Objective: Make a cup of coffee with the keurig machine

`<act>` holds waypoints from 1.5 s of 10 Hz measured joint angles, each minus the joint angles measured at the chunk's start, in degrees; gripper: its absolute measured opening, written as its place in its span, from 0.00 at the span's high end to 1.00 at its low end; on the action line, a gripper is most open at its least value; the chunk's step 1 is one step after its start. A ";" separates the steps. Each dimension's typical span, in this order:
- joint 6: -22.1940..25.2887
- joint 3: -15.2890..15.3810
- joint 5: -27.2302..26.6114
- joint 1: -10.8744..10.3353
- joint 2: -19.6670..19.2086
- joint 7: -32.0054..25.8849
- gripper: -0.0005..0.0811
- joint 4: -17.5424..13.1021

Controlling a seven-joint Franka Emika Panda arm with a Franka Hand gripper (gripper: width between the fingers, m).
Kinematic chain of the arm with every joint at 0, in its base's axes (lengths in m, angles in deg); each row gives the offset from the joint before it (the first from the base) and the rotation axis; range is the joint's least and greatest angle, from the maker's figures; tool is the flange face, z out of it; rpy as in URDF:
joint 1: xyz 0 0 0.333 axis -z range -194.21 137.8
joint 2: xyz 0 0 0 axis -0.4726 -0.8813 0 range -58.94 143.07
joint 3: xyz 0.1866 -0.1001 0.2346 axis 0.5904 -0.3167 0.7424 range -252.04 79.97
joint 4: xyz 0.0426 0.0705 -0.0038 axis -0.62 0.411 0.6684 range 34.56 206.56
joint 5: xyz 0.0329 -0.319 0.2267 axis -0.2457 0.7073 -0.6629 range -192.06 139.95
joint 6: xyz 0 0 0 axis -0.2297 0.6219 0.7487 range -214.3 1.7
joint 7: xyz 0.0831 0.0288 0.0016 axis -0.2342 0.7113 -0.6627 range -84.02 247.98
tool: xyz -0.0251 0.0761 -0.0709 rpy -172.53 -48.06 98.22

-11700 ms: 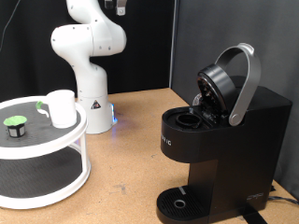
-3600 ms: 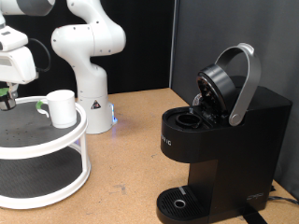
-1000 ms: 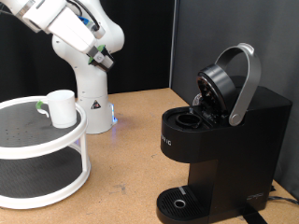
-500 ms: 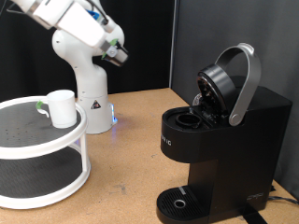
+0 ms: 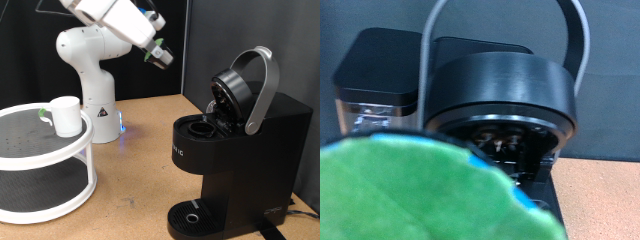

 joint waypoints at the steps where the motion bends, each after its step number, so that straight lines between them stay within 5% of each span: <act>1: -1.43 0.74 -0.56 -0.36 -0.89 0.79 0.42 -0.31; 6: -3.25 2.14 -2.61 -0.95 -5.45 1.16 0.42 -3.06; 15: -10.82 6.95 0.03 -1.40 -9.94 2.85 0.42 -0.69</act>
